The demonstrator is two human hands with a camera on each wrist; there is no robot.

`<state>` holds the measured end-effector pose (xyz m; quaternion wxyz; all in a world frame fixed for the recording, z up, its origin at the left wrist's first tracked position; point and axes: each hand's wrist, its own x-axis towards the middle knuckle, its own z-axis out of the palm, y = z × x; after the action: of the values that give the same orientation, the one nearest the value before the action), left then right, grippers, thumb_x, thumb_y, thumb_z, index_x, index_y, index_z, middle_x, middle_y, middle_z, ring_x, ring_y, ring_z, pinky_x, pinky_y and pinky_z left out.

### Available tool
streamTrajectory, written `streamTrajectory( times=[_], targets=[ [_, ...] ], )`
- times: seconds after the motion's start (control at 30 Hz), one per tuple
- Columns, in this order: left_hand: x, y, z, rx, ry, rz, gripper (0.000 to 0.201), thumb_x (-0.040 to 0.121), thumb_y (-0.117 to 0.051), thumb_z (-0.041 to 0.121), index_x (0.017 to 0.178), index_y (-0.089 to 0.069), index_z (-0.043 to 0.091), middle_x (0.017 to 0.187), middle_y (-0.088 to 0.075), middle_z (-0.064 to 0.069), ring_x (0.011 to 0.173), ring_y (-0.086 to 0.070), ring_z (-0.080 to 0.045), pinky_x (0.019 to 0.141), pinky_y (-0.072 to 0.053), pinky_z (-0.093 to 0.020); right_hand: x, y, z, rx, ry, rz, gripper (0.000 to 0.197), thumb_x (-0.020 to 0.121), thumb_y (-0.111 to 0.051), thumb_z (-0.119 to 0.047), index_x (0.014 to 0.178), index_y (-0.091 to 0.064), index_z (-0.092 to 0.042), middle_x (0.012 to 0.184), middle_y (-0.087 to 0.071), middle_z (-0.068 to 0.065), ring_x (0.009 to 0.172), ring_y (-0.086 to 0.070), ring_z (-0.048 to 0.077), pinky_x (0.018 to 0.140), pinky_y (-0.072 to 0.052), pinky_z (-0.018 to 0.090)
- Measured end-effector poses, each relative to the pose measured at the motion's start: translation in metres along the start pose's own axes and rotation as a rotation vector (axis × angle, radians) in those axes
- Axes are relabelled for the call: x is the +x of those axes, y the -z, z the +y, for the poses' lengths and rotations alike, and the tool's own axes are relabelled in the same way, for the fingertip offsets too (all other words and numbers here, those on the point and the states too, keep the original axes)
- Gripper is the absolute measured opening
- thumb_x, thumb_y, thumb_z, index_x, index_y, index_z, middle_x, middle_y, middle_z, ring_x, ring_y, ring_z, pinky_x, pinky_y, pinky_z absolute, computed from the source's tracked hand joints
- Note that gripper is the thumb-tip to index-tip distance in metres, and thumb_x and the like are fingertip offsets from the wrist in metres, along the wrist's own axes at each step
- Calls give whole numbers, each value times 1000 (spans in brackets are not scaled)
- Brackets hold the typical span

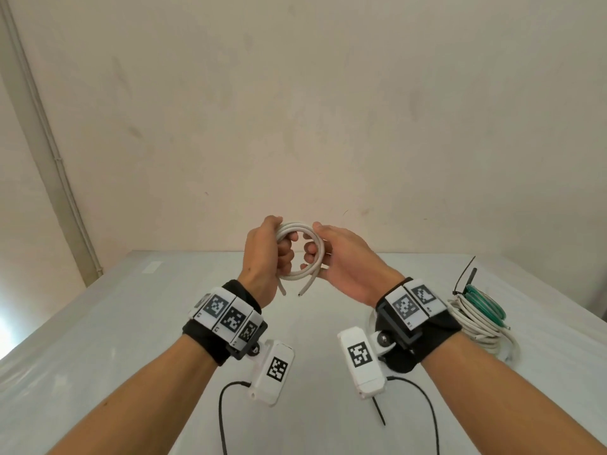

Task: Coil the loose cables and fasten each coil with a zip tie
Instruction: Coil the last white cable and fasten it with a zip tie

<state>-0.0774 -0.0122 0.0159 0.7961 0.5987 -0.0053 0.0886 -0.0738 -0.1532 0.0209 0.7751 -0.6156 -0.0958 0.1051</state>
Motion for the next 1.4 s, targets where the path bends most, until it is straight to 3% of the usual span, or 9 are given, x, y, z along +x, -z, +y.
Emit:
streamTrajectory(
  times=[0.1,0.3,0.53,0.67,0.73,0.93,1.0,1.13,1.4],
  targets=[
    [3,6,-4,85,22,11,38,99,-39,22,64,-51,12,46,-24,6,41,-19,-12,42,-19,-24,1,17,-4,-331,-103,22,38,108,-48,-41,106,-64,-7,93,-65,11,84,-65,25,85,-58,39],
    [4,18,-26,206,125,-33,32,93,-45,31,67,-49,13,52,-24,5,44,-19,-14,43,-22,-26,-5,48,13,-1260,-436,-16,35,104,-58,-35,103,-64,0,83,-75,12,61,-65,18,55,-51,27],
    [3,18,-40,202,186,-51,25,89,-47,27,69,-49,13,54,-23,6,45,-18,-14,47,-19,-28,-19,56,50,-1704,-583,-204,33,85,-83,-35,82,-61,-11,94,-75,6,76,-64,20,70,-52,28],
    [3,19,-43,164,213,-43,24,89,-48,25,69,-50,12,53,-23,6,45,-18,-13,43,-20,-25,-14,61,72,-1560,-538,-92,27,80,-85,-13,75,-59,-12,69,-71,2,56,-65,12,53,-52,22],
    [3,20,-43,155,219,-31,23,89,-48,24,70,-50,11,53,-23,7,45,-19,-13,43,-21,-25,-10,62,72,-1420,-490,-27,22,80,-83,-10,81,-62,-9,68,-72,3,61,-72,17,63,-62,29],
    [10,25,-41,133,205,61,23,90,-49,25,71,-50,11,52,-26,6,44,-21,-13,43,-22,-25,7,53,33,-639,-69,262,52,85,-81,-6,129,-54,5,96,-78,19,83,-78,25,83,-63,35],
    [12,25,-40,145,190,103,24,91,-50,25,72,-51,11,53,-28,5,45,-23,-13,45,-23,-26,8,44,18,-393,74,276,42,86,-76,3,124,-60,9,100,-76,22,82,-76,24,79,-63,30],
    [17,23,-38,201,156,178,27,94,-51,26,71,-54,11,49,-34,5,43,-29,-13,47,-28,-26,1,26,1,-207,215,226,13,89,-71,6,102,-71,3,87,-72,16,74,-72,19,72,-59,24],
    [20,30,-40,241,120,262,27,93,-52,26,73,-55,9,49,-36,3,45,-32,-16,48,-31,-27,-2,2,6,-190,237,199,34,90,-69,3,123,-66,-3,86,-71,11,74,-73,16,82,-62,28]
  ],
)
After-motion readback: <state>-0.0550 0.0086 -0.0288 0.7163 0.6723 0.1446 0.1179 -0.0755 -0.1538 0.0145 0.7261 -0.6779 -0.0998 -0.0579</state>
